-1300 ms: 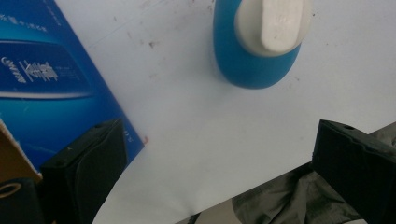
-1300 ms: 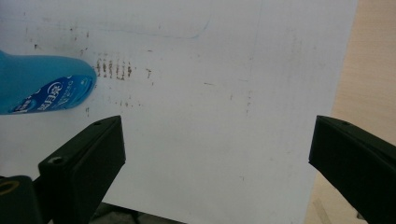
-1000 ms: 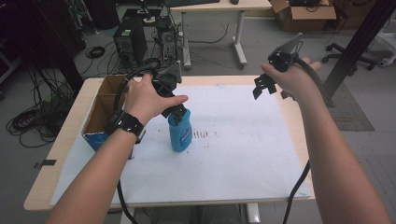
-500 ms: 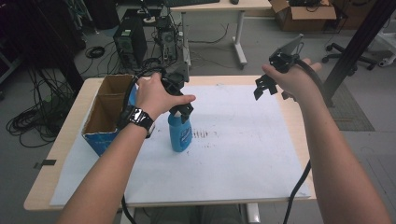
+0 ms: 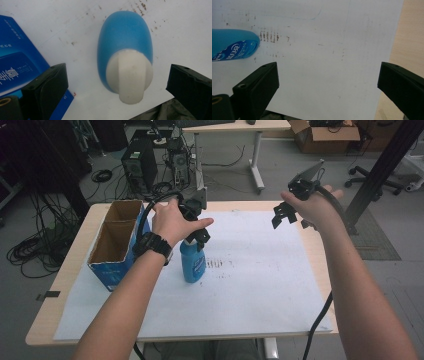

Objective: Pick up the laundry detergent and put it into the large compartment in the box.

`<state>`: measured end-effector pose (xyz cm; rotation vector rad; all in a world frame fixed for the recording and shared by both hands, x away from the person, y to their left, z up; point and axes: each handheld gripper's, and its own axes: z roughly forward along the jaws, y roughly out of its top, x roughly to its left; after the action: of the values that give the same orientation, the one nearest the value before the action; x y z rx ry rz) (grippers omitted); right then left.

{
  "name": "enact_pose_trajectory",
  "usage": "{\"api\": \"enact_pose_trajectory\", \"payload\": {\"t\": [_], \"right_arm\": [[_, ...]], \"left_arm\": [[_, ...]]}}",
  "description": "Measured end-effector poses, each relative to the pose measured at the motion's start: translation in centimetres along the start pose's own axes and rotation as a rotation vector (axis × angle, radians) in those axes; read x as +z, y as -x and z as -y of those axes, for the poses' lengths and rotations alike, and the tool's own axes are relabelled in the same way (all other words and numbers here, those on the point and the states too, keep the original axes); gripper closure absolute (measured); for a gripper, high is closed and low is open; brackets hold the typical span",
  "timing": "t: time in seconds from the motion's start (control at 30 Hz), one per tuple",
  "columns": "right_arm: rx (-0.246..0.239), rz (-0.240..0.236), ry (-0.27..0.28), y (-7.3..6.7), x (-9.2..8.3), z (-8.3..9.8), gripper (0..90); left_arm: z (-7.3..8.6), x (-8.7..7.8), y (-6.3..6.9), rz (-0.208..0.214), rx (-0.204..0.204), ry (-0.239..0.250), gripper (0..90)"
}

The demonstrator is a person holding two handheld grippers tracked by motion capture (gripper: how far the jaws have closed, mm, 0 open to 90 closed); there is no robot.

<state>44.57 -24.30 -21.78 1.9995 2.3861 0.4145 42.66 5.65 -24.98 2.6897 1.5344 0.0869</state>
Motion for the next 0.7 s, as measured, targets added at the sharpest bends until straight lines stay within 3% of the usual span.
{"api": "enact_pose_trajectory", "payload": {"t": [0.57, 0.7], "right_arm": [[0.008, -0.009, -0.007, 0.5, 0.6, 0.1, 3.5], [0.005, -0.012, -0.006, 0.5, 0.8, 0.1, 3.6]], "left_arm": [[-0.5, 1.1, 0.4, -0.008, 0.005, -0.025, 3.8], [-0.6, 1.6, 0.5, -0.027, 0.009, -0.039, 3.9]]}}
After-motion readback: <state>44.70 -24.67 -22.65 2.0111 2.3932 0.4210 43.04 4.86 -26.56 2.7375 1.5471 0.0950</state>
